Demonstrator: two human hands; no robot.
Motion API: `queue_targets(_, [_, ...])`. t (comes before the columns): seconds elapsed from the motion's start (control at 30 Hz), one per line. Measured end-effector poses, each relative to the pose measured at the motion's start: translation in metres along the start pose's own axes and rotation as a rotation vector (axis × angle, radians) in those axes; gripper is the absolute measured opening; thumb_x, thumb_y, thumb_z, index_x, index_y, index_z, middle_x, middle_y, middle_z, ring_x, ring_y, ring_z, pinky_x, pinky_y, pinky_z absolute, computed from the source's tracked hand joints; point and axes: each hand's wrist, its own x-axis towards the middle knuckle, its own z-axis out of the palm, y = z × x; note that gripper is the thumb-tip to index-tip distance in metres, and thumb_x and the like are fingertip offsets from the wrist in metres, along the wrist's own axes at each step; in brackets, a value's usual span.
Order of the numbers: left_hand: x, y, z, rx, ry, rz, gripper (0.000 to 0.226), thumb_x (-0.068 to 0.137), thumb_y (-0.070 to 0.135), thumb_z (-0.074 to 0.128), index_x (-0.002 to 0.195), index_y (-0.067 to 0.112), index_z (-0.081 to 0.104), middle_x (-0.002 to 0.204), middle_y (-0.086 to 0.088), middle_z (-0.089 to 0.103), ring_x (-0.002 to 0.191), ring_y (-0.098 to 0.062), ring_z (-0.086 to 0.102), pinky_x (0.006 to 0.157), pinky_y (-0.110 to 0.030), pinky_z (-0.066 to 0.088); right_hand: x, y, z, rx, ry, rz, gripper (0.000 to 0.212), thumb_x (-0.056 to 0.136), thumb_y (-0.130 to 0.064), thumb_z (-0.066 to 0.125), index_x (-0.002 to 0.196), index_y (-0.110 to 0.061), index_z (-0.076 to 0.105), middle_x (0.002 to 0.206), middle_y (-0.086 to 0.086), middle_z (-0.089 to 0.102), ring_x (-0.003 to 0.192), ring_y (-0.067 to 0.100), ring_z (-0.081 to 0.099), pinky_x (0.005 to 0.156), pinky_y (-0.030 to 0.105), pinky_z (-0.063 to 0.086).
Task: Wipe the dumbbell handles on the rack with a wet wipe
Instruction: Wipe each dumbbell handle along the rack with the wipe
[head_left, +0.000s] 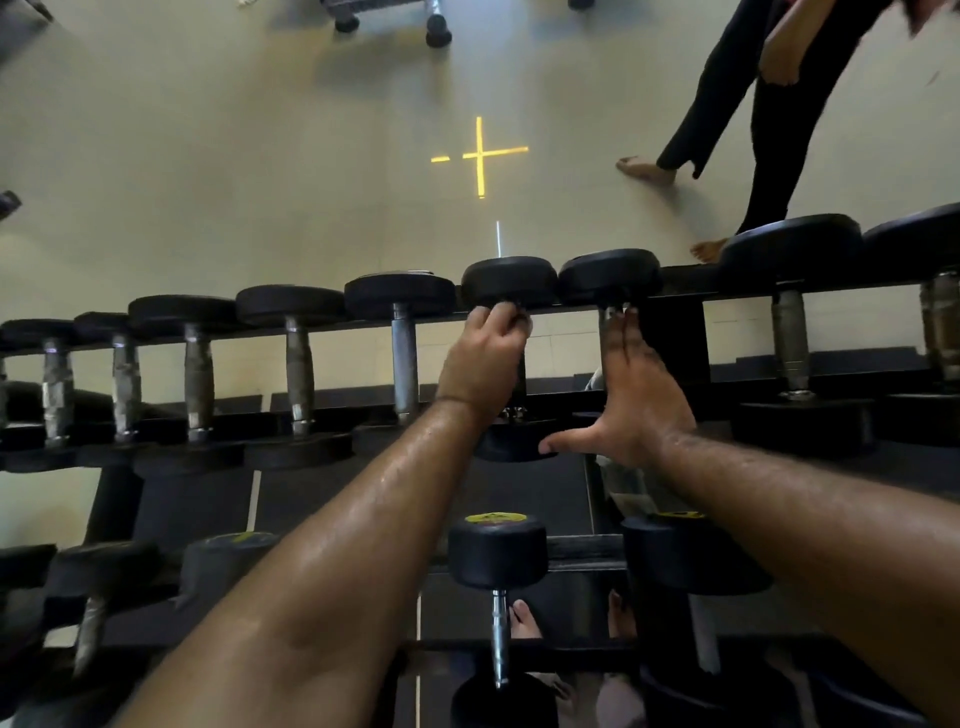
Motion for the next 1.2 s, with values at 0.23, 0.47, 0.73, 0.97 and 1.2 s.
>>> queue_targets(0.23, [-0.01,-0.013,-0.041,-0.089,-0.582,0.249,0.035,0.094,0.017,0.075,0.128,0.025,0.074,0.125,0.002,0.063,0.11,-0.016,0.061,0.096,-0.035,0.055,-0.001,-0.002,0.0,-0.042,0.001,-0.008,0.182,0.036,-0.112,0.056,0.163,-0.014,-0.031,0.174,0.012,-0.031,0.165,0.03,-0.01,0.135,0.047,0.012])
queue_targets(0.47, [0.022,0.023,-0.032,0.229,-0.421,0.242,0.025,0.093,0.003,0.062,0.117,0.002,0.072,0.116,-0.014,0.06,0.105,-0.029,0.054,0.092,-0.038,0.053,-0.003,-0.007,-0.002,-0.03,-0.004,0.004,0.183,0.035,-0.113,0.055,0.162,-0.016,-0.034,0.173,0.01,-0.033,0.166,0.029,-0.009,0.135,0.047,0.013])
queue_targets(0.73, [0.032,-0.012,-0.067,-0.376,-0.663,-0.149,0.011,0.09,0.021,0.081,0.101,0.021,0.083,0.095,0.008,0.077,0.089,-0.011,0.071,0.087,-0.034,0.061,-0.002,-0.006,-0.001,-0.045,-0.009,-0.008,0.183,0.036,-0.112,0.055,0.162,-0.014,-0.034,0.173,0.012,-0.033,0.165,0.029,-0.012,0.135,0.047,0.009])
queue_targets(0.97, [0.007,0.01,-0.05,-0.303,-0.854,0.078,0.019,0.094,0.022,0.077,0.111,0.025,0.082,0.107,0.007,0.078,0.098,-0.013,0.07,0.089,-0.031,0.057,-0.002,-0.006,-0.001,-0.045,-0.012,-0.005,0.183,0.036,-0.111,0.057,0.162,-0.014,-0.034,0.174,0.011,-0.031,0.166,0.027,-0.011,0.135,0.047,0.01])
queue_targets(1.2, [0.021,-0.017,-0.049,-0.408,-0.222,-0.178,0.018,0.094,0.012,0.075,0.108,0.019,0.083,0.101,0.003,0.078,0.095,-0.015,0.071,0.088,-0.035,0.06,-0.001,-0.007,0.0,-0.06,-0.007,-0.008,0.183,0.033,-0.116,0.048,0.162,-0.013,-0.033,0.175,0.012,-0.029,0.165,0.028,-0.012,0.135,0.048,0.01])
